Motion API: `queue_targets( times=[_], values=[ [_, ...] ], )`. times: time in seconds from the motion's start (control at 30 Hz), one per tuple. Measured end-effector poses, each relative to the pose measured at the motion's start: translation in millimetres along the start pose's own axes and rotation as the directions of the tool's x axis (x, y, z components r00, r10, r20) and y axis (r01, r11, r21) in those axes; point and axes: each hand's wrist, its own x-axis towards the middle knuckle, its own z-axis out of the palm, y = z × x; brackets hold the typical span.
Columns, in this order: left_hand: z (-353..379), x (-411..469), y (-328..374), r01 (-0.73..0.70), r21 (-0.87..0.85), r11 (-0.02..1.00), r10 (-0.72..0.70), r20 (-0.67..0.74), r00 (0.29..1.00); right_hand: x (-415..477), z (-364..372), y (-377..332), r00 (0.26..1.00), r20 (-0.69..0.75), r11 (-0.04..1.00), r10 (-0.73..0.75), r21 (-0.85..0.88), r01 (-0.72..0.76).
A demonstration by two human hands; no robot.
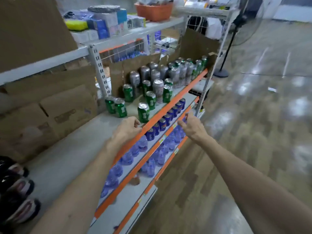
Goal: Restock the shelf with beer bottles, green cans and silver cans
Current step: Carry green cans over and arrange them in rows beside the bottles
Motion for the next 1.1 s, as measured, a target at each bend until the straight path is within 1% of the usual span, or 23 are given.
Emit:
queue_targets(
  times=[0.1, 0.2, 0.33, 0.47, 0.57, 0.63, 0.7, 0.8, 0.93, 1.1],
  values=[
    [20, 36, 32, -0.019, 0.018, 1.0, 0.019, -0.019, 1.0, 40, -37, 45, 0.996, -0.053, 0.997, 0.073, 0.015, -0.073],
    [30, 65, 48, -0.007, 0.025, 1.0, 0.009, -0.061, 0.998, 77, -50, 62, 0.995, -0.045, 0.996, 0.089, 0.025, -0.088],
    [25, 102, 50, 0.054, 0.025, 0.998, -0.052, -0.093, 0.994, 127, -40, 49, 1.0, 0.006, 0.998, 0.012, 0.061, -0.013],
    [14, 149, 43, 0.101, -0.017, 0.995, -0.103, -0.141, 0.985, 184, -14, 24, 0.99, 0.086, 0.993, -0.115, 0.012, 0.114],
    [11, 197, 47, 0.105, -0.032, 0.994, -0.109, -0.164, 0.98, 232, -2, 10, 0.979, 0.117, 0.985, -0.166, -0.023, 0.17],
    [9, 229, 54, 0.1, -0.054, 0.993, -0.108, -0.166, 0.98, 265, -4, 5, 0.977, 0.126, 0.983, -0.171, -0.042, 0.177],
    [7, 259, 59, 0.101, -0.082, 0.992, -0.111, -0.138, 0.984, 299, -13, 2, 0.978, 0.136, 0.984, -0.157, -0.06, 0.166],
    [3, 300, 73, 0.075, -0.093, 0.993, -0.086, -0.113, 0.99, 346, -27, 1, 0.984, 0.106, 0.986, -0.141, -0.076, 0.149],
    [2, 338, 85, 0.061, -0.096, 0.994, -0.071, -0.099, 0.993, 387, -36, 3, 0.979, 0.1, 0.975, -0.177, -0.115, 0.188],
    [5, 367, 82, 0.122, -0.062, 0.991, -0.128, -0.103, 0.986, 431, -29, 3, 0.959, 0.177, 0.954, -0.22, -0.168, 0.25]
  ],
)
